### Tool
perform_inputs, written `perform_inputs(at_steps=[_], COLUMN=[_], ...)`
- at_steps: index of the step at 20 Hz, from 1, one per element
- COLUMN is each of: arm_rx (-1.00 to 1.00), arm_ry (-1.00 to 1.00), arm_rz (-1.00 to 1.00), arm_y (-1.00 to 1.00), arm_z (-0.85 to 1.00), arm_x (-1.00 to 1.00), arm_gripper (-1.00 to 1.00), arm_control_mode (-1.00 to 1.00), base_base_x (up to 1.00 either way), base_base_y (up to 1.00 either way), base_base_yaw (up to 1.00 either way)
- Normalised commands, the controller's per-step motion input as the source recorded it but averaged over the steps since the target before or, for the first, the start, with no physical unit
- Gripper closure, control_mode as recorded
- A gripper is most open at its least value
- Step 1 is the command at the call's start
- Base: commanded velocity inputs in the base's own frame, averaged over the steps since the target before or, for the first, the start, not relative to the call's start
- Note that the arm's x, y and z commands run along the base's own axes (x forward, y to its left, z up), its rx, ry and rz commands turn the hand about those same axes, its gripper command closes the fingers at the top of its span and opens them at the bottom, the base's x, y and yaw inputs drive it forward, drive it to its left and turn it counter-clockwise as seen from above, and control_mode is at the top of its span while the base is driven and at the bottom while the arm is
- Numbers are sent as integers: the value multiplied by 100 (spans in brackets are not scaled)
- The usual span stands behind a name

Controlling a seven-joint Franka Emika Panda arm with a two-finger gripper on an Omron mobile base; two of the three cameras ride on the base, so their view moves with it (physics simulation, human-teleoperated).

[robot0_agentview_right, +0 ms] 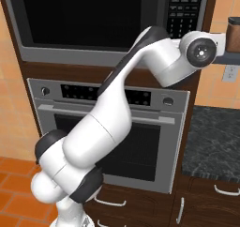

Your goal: Open the microwave, place the bowl with waffle inside the microwave, then close the microwave door and turn it on.

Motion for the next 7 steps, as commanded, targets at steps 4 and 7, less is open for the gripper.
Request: perform_inputs(at_steps=[4,7], arm_rx=[0,0], arm_ry=[0,0], arm_rz=[0,0], arm_y=[0,0], arm_z=[1,5], arm_x=[-20,-21], arm_gripper=[-100,-100], arm_control_mode=[-100,-100], base_base_x=[0,0], base_base_y=[0,0], base_base_yaw=[0,0])
